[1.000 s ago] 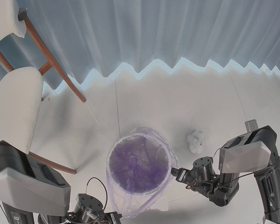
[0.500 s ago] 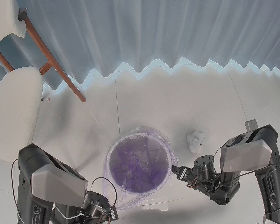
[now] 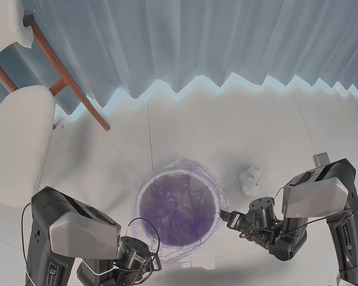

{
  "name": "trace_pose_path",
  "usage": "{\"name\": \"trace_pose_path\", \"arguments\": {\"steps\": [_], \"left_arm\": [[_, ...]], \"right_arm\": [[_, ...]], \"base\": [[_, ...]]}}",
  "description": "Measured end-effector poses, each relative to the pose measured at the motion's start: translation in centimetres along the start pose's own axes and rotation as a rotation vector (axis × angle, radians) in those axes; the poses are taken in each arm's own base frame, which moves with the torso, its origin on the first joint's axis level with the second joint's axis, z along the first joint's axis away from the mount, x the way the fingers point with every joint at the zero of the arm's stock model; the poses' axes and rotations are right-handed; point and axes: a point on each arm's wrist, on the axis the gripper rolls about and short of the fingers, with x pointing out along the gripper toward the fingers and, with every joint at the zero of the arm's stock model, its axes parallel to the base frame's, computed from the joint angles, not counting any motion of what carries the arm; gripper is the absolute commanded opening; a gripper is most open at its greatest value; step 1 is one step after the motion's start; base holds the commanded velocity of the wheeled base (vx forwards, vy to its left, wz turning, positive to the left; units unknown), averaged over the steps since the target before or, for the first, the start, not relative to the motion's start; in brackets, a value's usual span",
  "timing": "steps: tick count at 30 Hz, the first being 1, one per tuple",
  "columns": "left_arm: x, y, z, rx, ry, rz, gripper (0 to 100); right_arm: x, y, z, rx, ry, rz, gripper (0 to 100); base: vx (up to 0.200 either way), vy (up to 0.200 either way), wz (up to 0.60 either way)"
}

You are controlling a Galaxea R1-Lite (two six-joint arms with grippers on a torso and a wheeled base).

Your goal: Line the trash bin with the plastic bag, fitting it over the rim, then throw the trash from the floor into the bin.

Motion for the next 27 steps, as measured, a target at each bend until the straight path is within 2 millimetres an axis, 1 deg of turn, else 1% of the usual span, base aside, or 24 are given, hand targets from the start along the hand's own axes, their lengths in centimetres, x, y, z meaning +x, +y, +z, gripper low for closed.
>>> {"name": "trace_pose_path", "arguments": {"steps": [4, 9, 14, 21, 22, 27], "left_arm": [[0.4, 0.1, 0.3, -0.003, -0.018, 0.020, 0], [0.9, 0.7, 0.7, -0.051, -0.054, 0.047, 0], [1.3, 0.6, 1.0, -0.108, -0.122, 0.027, 0], [1.6, 0.5, 0.5, -0.111, -0.135, 0.013, 0], [1.6, 0.5, 0.4, -0.112, -0.134, 0.012, 100], [0.7, 0.8, -0.2, -0.112, -0.109, 0.014, 100]], "right_arm": [[0.0, -0.4, 0.7, 0.043, -0.012, -0.014, 100], [0.1, -0.9, 0.7, 0.080, 0.023, -0.064, 100], [0.4, -0.7, 0.9, 0.110, 0.030, -0.075, 100], [0.5, -0.6, 1.1, 0.120, 0.027, -0.074, 100], [0.5, -0.6, 1.2, 0.121, 0.026, -0.074, 100], [0.4, -0.6, 1.2, 0.135, 0.023, -0.074, 100]], "base": [[0.000, 0.000, 0.00], [0.000, 0.000, 0.00], [0.000, 0.000, 0.00], [0.000, 0.000, 0.00], [0.000, 0.000, 0.00], [0.000, 0.000, 0.00]]}}
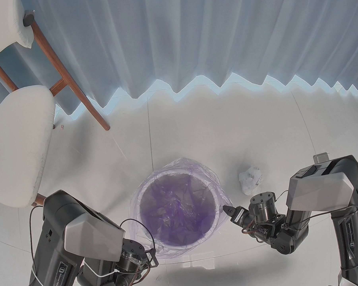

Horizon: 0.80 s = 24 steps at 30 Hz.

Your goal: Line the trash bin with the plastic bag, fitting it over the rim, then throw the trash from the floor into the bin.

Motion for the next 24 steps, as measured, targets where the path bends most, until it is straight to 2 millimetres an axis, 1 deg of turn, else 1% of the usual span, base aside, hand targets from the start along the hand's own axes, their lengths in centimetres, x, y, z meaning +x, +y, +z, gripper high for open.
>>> {"name": "trace_pose_path", "arguments": {"steps": [3, 6, 9, 14, 17, 20, 24], "left_arm": [[-1.2, 0.0, -0.1, -0.003, 0.016, -0.004, 100], [-2.9, -0.3, 0.2, -0.011, 0.022, -0.020, 100], [-4.8, -0.6, 0.7, -0.023, 0.018, -0.045, 100], [-8.1, -1.0, 2.0, -0.047, -0.015, -0.091, 100], [-9.9, -1.3, 3.2, -0.081, -0.063, -0.130, 100], [-11.6, -1.7, 4.8, -0.126, -0.133, -0.189, 100], [-14.0, -1.8, 7.2, -0.194, -0.242, -0.255, 100]], "right_arm": [[-0.3, 0.0, 0.1, 0.006, -0.008, 0.004, 100], [-1.0, 0.1, 0.2, 0.010, -0.020, 0.021, 100], [-2.0, 0.3, 0.2, 0.012, -0.032, 0.045, 100], [-4.3, 0.8, 0.5, 0.014, -0.054, 0.096, 100], [-5.8, 1.2, 1.0, 0.021, -0.074, 0.128, 100], [-7.4, 1.5, 1.6, 0.032, -0.102, 0.169, 100], [-10.2, 1.9, 2.5, 0.045, -0.140, 0.223, 100]], "base": [[0.000, 0.000, 0.00], [0.000, 0.000, 0.00], [0.000, 0.000, 0.00], [0.000, 0.000, 0.00], [0.000, 0.000, 0.00], [0.000, 0.000, 0.00], [0.000, 0.000, 0.00]]}}
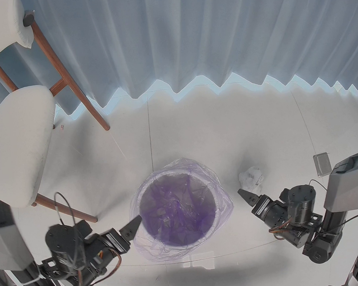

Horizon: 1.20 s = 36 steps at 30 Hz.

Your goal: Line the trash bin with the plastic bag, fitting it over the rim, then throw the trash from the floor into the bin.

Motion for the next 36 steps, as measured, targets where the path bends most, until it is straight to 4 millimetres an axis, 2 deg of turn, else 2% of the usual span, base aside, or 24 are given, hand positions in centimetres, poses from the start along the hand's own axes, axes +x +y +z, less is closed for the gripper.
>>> {"name": "trace_pose_path", "arguments": {"steps": [9, 13, 16, 27, 36], "left_arm": [[-1.7, 0.3, 5.4, -0.102, -0.242, -0.030, 100], [-3.2, -0.3, 6.7, -0.105, -0.317, -0.072, 100], [-4.6, -0.5, 7.3, -0.108, -0.365, -0.099, 100], [-8.6, -0.8, 8.9, -0.149, -0.496, -0.159, 100], [-10.4, 0.3, 8.5, -0.125, -0.467, -0.073, 100]], "right_arm": [[-6.9, 1.7, 2.8, 0.040, -0.075, 0.102, 100], [-9.8, 1.8, 4.1, 0.049, -0.154, 0.107, 100], [-11.3, 1.7, 5.3, 0.036, -0.237, 0.090, 100], [-14.7, 2.1, 7.8, 0.083, -0.513, 0.046, 100], [-16.2, 2.0, 8.0, 0.115, -0.565, 0.005, 100]], "base": [[0.000, 0.000, 0.00], [0.000, 0.000, 0.00], [0.000, 0.000, 0.00], [0.000, 0.000, 0.00], [0.000, 0.000, 0.00]]}}
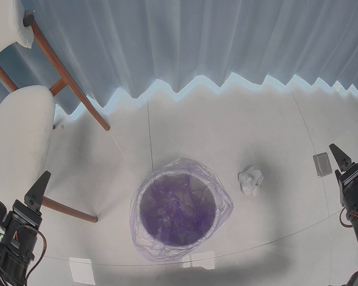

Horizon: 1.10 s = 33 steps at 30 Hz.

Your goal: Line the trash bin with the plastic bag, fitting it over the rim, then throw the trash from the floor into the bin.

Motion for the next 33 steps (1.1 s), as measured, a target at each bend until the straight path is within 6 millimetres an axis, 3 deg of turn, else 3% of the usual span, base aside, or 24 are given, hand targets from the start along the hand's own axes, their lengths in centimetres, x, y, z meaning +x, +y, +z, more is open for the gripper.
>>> {"name": "trace_pose_path", "arguments": {"steps": [11, 19, 33], "left_arm": [[-0.9, 0.1, 1.2, 0.002, -0.079, 0.014, 100], [-1.0, 0.7, 0.9, 0.042, -0.030, 0.044, 100], [-0.6, 0.7, -1.0, 0.018, 0.313, -0.146, 100]], "right_arm": [[-0.8, -0.3, 0.3, 0.008, -0.035, -0.064, 100], [-1.3, 0.1, -0.1, 0.067, -0.002, -0.039, 100], [-1.4, -0.2, -0.5, 0.124, 0.020, -0.081, 100]], "base": [[0.000, 0.000, 0.00], [0.000, 0.000, 0.00], [0.000, 0.000, 0.00]]}}
